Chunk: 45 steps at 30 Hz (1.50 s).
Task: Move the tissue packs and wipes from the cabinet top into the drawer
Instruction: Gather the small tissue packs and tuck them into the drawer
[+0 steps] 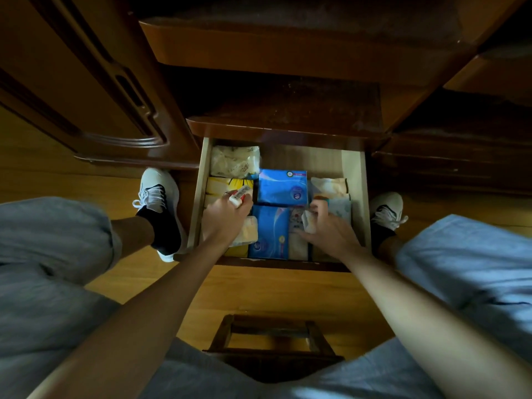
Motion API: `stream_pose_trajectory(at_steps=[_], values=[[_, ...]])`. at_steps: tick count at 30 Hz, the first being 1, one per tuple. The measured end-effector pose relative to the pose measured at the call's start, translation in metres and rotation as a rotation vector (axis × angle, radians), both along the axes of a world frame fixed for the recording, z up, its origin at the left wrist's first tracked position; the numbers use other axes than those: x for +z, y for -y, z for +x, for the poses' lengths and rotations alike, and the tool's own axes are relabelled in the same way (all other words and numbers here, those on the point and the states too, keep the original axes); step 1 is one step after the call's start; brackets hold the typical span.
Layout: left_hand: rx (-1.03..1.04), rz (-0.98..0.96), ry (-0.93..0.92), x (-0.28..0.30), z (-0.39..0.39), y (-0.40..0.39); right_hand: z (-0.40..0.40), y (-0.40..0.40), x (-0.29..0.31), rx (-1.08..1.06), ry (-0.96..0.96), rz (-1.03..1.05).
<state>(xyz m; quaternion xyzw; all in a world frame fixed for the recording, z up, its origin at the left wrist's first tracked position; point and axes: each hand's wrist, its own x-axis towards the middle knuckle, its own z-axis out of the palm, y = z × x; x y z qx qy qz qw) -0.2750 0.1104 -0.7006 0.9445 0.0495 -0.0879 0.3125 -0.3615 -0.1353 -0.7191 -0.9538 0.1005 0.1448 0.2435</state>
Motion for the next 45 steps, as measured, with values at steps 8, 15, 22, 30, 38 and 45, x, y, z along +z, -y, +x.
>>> stream_pose_trajectory(at_steps=[8,15,22,30,38,45], values=[[0.021,-0.018,-0.016,0.005,-0.005,0.001,0.004,-0.015,-0.011,0.14,0.061,-0.082],[0.038,-0.043,-0.005,0.009,-0.004,0.004,0.002,0.002,-0.004,0.225,-0.091,0.039],[0.013,-0.037,-0.009,0.005,-0.003,0.003,-0.006,-0.008,-0.011,0.209,0.005,0.075],[0.045,-0.067,-0.03,0.004,-0.009,0.0,0.008,-0.011,-0.016,0.215,0.11,-0.08],[0.186,-0.292,-0.132,0.011,-0.007,0.026,0.013,-0.041,0.028,-0.124,-0.086,0.553],[0.055,-0.491,-0.149,0.016,-0.018,0.043,0.006,-0.033,0.028,-0.286,-0.074,0.666]])
